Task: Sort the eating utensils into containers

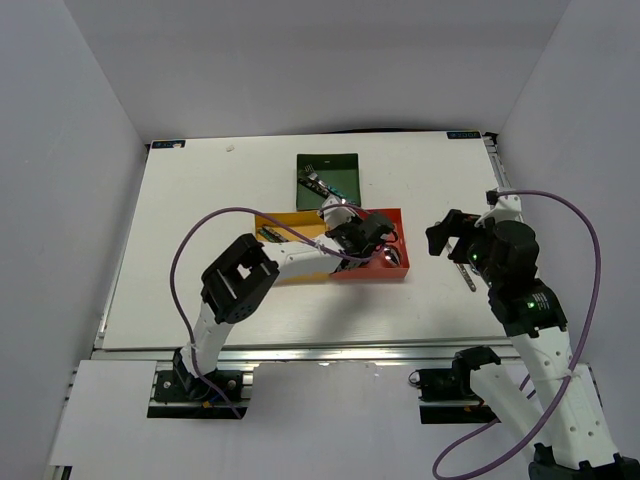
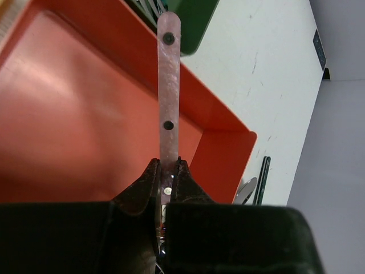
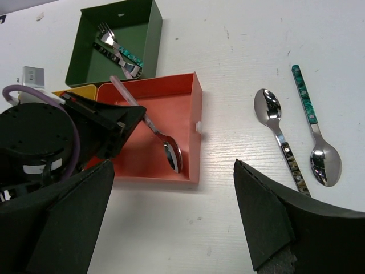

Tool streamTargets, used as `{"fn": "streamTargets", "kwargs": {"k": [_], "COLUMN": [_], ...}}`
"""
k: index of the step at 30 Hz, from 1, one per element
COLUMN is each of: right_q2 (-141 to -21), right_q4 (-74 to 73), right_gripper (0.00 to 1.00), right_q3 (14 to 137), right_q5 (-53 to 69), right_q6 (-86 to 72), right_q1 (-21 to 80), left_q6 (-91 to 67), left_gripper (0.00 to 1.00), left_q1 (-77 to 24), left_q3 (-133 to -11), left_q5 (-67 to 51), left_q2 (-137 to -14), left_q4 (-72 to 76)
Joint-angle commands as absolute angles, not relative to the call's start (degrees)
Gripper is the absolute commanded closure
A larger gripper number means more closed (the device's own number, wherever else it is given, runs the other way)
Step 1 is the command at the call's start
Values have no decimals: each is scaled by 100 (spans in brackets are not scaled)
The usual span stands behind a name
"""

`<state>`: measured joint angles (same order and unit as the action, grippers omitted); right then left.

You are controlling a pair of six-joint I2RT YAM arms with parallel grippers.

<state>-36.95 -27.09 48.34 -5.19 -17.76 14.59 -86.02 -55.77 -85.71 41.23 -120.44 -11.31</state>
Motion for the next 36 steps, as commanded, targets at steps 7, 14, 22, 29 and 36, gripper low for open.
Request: {"fn": "streamTargets", "kwargs": {"k": [7,14,22,29,36], "right_q2": [-3735,-4113,-5755,-7469,-8164], "right_q4": [-2567,-2321,-1679,-2091,-2153], "right_gripper": [11,11,12,19,22], "right_q3": [4948,4738,4280,4912,5019], "right_q5": [-299,-395,80,-606,-1036], "right_q6": [-1582,-1504,-1090,-581,-466], "right_q1": [1415,1284,325,202,62], "left_q6": [-8992,-8282,-6664,-4370,-3130], "left_gripper": [39,27,2,2,2], "left_q1": [-5678,-5766,-5801,-5634,-5607], "left_q3": [-8772,-8456,-8377,-7182,-5497], "left_q5": [4017,4148,4508,4588,4544], "left_q2": [-11874,-10988,-9283,-7026,-5023], "left_q4": [-572,-255,-1554,-3118,-4034]}}
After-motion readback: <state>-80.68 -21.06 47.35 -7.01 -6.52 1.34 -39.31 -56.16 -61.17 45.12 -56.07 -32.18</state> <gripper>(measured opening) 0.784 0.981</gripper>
